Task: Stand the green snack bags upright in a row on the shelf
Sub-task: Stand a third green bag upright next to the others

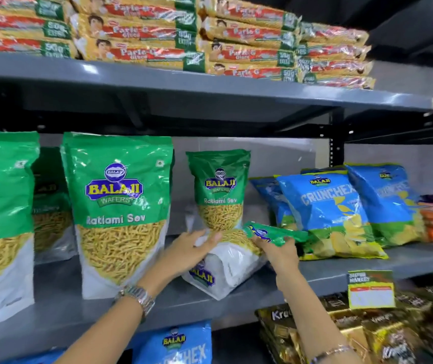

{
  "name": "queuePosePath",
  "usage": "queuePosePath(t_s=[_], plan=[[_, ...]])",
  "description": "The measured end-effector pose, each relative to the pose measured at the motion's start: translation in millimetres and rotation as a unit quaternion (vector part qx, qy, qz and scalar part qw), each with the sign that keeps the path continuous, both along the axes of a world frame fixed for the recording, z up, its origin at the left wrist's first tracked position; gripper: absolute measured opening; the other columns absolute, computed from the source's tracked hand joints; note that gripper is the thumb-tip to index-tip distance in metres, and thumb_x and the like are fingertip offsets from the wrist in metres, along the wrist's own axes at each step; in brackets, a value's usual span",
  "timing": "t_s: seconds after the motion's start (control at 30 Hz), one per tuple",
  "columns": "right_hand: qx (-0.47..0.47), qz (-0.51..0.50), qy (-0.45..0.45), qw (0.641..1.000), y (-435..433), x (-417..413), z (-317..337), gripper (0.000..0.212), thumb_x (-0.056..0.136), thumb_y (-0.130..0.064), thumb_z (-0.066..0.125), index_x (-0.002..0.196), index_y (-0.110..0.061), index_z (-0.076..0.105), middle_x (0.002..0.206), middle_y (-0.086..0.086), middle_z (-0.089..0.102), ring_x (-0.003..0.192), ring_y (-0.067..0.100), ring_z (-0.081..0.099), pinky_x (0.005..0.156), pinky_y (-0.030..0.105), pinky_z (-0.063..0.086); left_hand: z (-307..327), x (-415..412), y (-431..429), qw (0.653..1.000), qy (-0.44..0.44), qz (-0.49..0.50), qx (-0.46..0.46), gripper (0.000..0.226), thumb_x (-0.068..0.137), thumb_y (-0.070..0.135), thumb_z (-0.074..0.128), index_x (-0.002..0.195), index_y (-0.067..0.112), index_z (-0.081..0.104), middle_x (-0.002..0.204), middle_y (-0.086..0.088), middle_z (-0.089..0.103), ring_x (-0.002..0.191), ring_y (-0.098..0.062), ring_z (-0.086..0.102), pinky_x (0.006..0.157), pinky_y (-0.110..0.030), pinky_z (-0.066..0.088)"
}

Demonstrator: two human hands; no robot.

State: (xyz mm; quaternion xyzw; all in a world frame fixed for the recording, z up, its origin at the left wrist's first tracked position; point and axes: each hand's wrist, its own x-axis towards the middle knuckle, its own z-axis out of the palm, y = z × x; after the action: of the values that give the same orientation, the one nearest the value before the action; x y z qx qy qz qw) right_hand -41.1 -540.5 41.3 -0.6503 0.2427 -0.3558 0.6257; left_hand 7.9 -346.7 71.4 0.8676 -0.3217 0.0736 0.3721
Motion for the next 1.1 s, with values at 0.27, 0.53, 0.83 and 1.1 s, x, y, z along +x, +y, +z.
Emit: queuePosePath(t_s=[0.27, 0.53, 0.83, 1.1], plan=[[-0.025, 0.076, -0.138, 0.987, -4, 11, 12, 0.086, 0.058, -0.007, 0.086, 0.132, -0.021, 0.044, 0.124, 0.005, 0.050, 0.113, 0.024, 0.052, 0.099, 0.042, 0.045, -22, -16, 3, 0.991, -0.016, 0.069, -0.111, 0.083, 0.062, 0.081, 0.038, 0.132, 0.035, 0.040, 0.138, 0.000, 0.047, 0.107, -0.012, 0.055, 0.098, -0.035, 0.038], [-0.112, 0.079, -0.234, 0.963, 9, 3, 30, 0.076, 0.063, 0.000, 0.081, 0.127, -0.025, 0.050, 0.107, -0.016, 0.057, 0.096, -0.012, 0.055, 0.080, 0.016, 0.047, -38, -26, 8, 0.977, -0.065, 0.062, -0.192, 0.082, 0.053, 0.087, 0.042, 0.124, 0.045, 0.041, 0.121, 0.019, 0.046, 0.103, 0.000, 0.047, 0.082, -0.024, 0.037], [-0.201, 0.151, -0.344, 0.905, 18, -2, 41, 0.077, 0.068, 0.007, 0.074, 0.125, -0.035, 0.043, 0.119, -0.024, 0.048, 0.102, -0.027, 0.045, 0.073, 0.000, 0.043, -41, -27, 10, 0.950, -0.018, 0.022, -0.312, 0.078, 0.036, 0.076, 0.071, 0.104, 0.056, 0.039, 0.115, 0.028, 0.044, 0.101, 0.019, 0.045, 0.072, -0.003, 0.038], [-0.279, 0.266, -0.302, 0.872, 1, 19, 65, 0.107, 0.064, 0.010, 0.076, 0.137, -0.047, 0.023, 0.144, 0.011, 0.040, 0.132, 0.026, 0.041, 0.108, 0.054, 0.033, -53, -13, -15, 0.955, -0.030, 0.066, -0.288, 0.130, 0.042, 0.040, 0.088, 0.141, 0.024, 0.006, 0.142, -0.003, 0.024, 0.133, -0.025, 0.029, 0.106, -0.047, 0.032]])
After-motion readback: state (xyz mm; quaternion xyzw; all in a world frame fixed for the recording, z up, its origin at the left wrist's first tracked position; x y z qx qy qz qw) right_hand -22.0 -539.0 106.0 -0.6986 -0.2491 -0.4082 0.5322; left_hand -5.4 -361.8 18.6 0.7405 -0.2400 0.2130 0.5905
